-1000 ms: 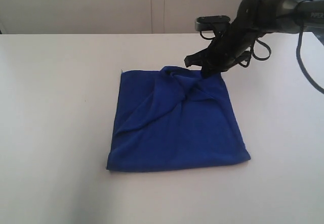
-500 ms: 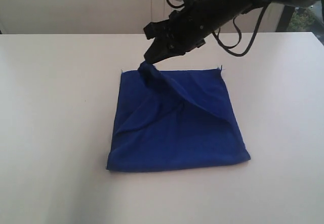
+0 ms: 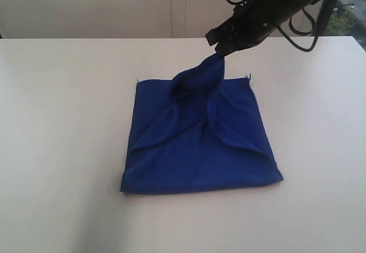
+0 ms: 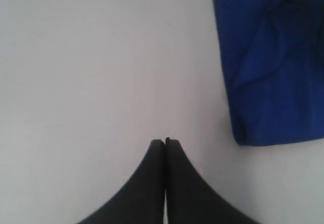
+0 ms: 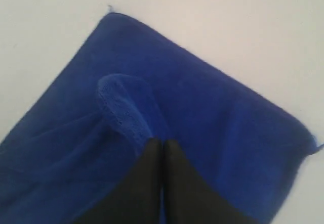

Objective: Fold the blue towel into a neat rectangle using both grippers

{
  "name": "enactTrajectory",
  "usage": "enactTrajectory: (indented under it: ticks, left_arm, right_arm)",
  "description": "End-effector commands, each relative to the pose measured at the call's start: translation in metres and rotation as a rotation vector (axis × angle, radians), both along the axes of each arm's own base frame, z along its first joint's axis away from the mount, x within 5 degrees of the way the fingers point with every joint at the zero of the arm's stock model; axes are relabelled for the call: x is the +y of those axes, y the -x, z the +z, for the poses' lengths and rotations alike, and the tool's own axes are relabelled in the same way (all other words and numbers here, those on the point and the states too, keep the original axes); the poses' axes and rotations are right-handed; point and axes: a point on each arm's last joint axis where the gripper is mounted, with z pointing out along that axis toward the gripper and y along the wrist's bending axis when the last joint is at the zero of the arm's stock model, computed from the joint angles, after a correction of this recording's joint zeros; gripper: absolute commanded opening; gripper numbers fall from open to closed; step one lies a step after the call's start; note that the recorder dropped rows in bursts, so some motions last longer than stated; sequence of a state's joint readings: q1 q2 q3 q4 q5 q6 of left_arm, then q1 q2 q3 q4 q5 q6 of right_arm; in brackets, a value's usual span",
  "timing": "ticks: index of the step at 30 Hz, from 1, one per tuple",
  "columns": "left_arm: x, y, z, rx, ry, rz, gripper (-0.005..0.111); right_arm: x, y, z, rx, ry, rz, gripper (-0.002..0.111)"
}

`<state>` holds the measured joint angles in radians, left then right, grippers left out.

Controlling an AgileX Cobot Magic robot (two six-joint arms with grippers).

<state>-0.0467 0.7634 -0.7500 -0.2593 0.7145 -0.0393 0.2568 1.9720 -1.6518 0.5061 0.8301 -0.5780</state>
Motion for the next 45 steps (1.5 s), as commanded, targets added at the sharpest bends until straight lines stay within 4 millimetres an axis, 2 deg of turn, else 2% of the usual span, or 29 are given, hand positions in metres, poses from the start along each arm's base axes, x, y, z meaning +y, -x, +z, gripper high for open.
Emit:
enactTrajectory:
  ticks: [1,7,9,12,14,16,20,23,26,29,32,37,40,45]
  left_arm:
    - [-0.015,-0.011,-0.015,0.035,0.121,-0.121,0.000]
    - [-0.026,-0.029,-0.025,0.028,0.194,-0.239,0.000]
    - [-0.036,-0.039,-0.028,-0.001,0.226,-0.310,0.000]
    - [-0.055,-0.053,-0.041,-0.009,0.185,-0.388,0.000]
    - [-0.068,-0.061,-0.049,-0.015,0.150,-0.430,0.000]
    - [-0.087,-0.071,-0.050,-0.037,0.114,-0.487,0.000]
    - [-0.136,-0.107,-0.051,-0.140,-0.037,-0.636,0.000]
    - [-0.183,-0.139,-0.068,-0.174,-0.177,-0.780,0.000]
    - [-0.208,-0.157,-0.072,-0.205,-0.249,-0.854,0.000]
    - [-0.228,-0.171,-0.076,-0.202,-0.326,-0.917,0.000]
    - [-0.238,-0.183,-0.080,-0.153,-0.458,-0.958,0.000]
    - [-0.247,-0.199,-0.079,-0.157,-0.609,-0.909,0.000]
    - [-0.259,-0.199,-0.086,-0.164,-0.607,-0.933,0.000]
    - [-0.285,-0.199,-0.106,-0.198,-0.664,-1.029,0.000]
  right_arm:
    - [-0.011,-0.013,-0.017,-0.056,0.119,-0.010,0.000]
    - [-0.015,-0.024,-0.049,-0.041,0.216,-0.002,0.000]
    - [-0.016,-0.029,-0.066,-0.031,0.237,-0.015,0.000]
    - [-0.024,-0.036,-0.089,-0.022,0.347,-0.035,0.000]
    - [-0.029,-0.037,-0.096,-0.011,0.395,-0.072,0.000]
    - [-0.029,-0.038,-0.097,-0.008,0.394,-0.074,0.000]
    - [-0.028,-0.038,-0.097,0.005,0.361,-0.124,0.000]
    - [-0.028,-0.037,-0.097,0.047,0.331,-0.194,0.000]
    - [-0.027,-0.033,-0.099,0.096,0.317,-0.198,0.000]
    - [-0.025,-0.031,-0.101,0.138,0.264,-0.220,0.000]
    - [-0.030,-0.033,-0.100,0.192,0.143,-0.286,0.000]
    - [-0.056,-0.041,-0.096,0.249,-0.042,-0.362,0.000]
    - [-0.071,-0.044,-0.095,0.253,-0.067,-0.399,0.000]
    - [-0.081,-0.044,-0.097,0.280,-0.112,-0.412,0.000]
